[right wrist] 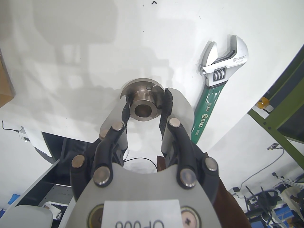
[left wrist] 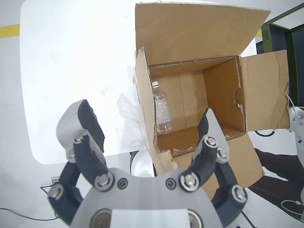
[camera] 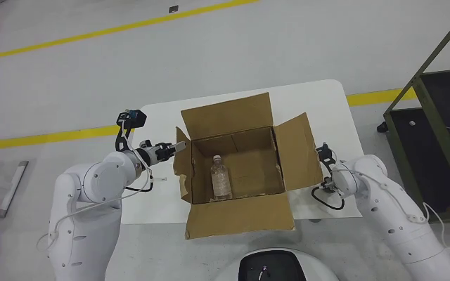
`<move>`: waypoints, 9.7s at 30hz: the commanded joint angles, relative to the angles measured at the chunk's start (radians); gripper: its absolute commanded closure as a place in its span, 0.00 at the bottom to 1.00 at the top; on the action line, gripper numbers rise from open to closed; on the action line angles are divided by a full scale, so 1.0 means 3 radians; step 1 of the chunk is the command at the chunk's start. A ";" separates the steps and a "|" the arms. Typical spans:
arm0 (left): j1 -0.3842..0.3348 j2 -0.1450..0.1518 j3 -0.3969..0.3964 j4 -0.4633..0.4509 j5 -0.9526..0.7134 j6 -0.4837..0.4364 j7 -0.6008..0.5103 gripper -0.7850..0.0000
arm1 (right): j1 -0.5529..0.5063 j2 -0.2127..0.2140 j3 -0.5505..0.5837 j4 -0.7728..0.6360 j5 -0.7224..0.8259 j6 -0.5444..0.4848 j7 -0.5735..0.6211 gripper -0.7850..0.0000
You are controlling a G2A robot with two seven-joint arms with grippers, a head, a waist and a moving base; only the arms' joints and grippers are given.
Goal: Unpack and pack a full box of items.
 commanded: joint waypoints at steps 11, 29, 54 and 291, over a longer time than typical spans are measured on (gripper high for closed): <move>0.0000 0.0000 0.0000 0.0000 0.0000 0.0000 0.0000 0.00 | 0.0008 -0.0003 0.0075 -0.0109 0.0047 0.0040 -0.0013 1.00; 0.0000 0.0000 0.0000 0.0000 0.0000 0.0000 0.0000 0.00 | -0.0775 0.0131 0.1717 -0.1930 0.2154 -0.0519 -0.0575 1.00; 0.0000 0.0000 0.0000 0.0000 0.0000 0.0000 0.0000 0.00 | -0.0771 0.0174 0.1397 -0.2012 0.2649 -0.0975 -0.0706 1.00; 0.0000 0.0000 0.0000 0.0000 0.0000 0.0000 0.0000 0.00 | -0.0283 0.0003 0.0665 -0.0032 -0.0437 -0.0721 -0.0039 1.00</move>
